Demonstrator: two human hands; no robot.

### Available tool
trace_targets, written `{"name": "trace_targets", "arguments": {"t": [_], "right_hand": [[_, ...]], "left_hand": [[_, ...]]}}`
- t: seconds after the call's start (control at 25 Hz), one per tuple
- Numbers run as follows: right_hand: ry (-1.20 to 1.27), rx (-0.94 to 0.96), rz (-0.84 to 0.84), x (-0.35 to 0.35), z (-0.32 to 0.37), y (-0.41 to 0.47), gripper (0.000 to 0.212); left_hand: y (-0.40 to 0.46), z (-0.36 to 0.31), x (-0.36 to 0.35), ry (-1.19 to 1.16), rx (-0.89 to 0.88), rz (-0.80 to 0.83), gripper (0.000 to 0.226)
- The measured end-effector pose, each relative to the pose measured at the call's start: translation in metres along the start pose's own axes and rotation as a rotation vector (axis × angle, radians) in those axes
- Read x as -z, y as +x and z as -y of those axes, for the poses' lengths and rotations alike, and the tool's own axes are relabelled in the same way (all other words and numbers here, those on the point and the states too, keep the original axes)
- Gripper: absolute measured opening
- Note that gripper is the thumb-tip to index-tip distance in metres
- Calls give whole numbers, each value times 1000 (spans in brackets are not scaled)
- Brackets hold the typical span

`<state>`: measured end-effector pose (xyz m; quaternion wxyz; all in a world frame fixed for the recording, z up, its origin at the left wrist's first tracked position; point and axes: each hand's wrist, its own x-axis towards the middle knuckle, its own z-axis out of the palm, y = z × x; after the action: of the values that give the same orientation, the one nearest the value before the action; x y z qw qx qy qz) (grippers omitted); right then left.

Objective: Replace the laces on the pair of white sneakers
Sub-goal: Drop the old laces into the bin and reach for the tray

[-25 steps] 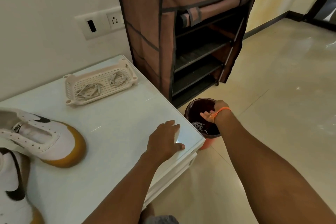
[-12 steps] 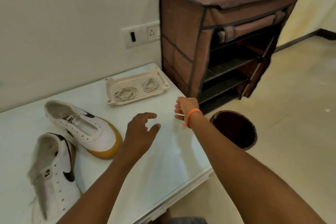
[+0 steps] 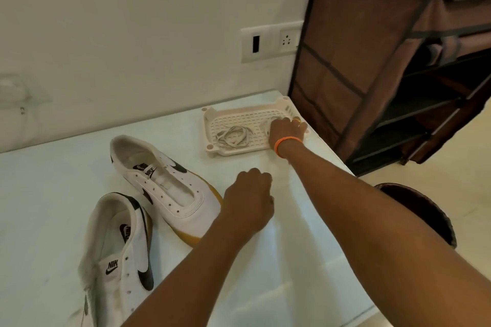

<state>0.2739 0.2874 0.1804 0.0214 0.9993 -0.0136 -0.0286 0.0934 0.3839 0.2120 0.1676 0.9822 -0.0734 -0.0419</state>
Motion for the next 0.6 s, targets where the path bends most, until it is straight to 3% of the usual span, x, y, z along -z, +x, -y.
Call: {"name": "trace_targets", "arguments": {"t": [0.16, 0.28, 0.36, 0.44, 0.52, 0.6], "right_hand": [[17, 48, -175, -1, -8, 1, 23], [473, -49, -300, 13, -14, -20, 12], [894, 12, -327, 25, -11, -60, 23], [1045, 169, -277, 34, 3, -114, 30], [961, 302, -98, 33, 25, -165, 28], [720, 369, 56, 23, 50, -203, 24]], "left_hand": [[-19, 1, -8, 8, -88, -199, 28], [-61, 21, -7, 136, -55, -374, 52], [-97, 33, 1, 328, 137, -351, 72], [-132, 47, 7, 412, 424, -276, 91], [-160, 59, 7, 377, 676, -162, 108], [-176, 66, 2, 304, 754, -169, 109]]}}
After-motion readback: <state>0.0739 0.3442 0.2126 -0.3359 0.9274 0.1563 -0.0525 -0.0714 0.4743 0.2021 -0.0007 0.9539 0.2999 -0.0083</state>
